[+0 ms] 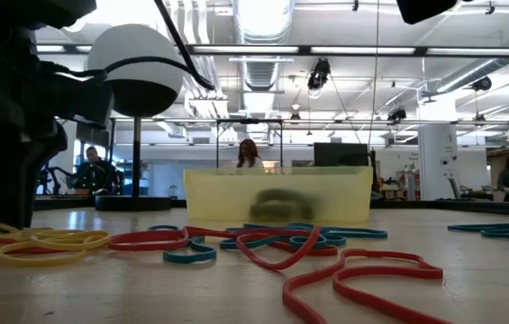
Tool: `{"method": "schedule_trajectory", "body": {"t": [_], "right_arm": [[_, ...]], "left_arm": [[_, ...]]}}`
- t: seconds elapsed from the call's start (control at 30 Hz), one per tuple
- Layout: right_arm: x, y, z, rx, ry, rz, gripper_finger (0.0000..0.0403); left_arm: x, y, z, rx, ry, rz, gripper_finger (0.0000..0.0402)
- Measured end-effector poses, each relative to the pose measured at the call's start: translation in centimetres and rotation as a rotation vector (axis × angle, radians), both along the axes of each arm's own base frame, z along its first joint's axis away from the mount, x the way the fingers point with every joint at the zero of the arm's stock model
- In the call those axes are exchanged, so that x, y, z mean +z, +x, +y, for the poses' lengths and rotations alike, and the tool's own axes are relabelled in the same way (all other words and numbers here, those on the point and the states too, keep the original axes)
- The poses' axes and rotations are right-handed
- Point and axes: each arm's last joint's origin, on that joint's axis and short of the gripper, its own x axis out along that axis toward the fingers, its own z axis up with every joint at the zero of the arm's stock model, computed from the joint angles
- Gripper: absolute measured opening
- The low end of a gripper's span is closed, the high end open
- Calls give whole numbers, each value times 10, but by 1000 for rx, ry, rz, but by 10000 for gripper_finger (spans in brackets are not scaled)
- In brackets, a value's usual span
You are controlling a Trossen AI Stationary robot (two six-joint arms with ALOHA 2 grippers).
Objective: Pick and place rubber bands into bin
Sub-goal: Put the yellow rubber band into the yellow bin
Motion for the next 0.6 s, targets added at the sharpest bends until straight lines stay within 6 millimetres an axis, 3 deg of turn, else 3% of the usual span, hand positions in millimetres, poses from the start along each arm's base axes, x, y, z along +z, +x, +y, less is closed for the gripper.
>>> {"method": "schedule_trajectory", "body": {"t": [0.23, 0.6], "right_arm": [[-6, -7, -7, -44, -21, -19, 79], [-7, -8, -7, -45, -23, -17, 68]], "left_arm": [[11, -2, 0, -6, -44, -41, 83], [4, -4, 0, -10, -97, -49, 84]]}}
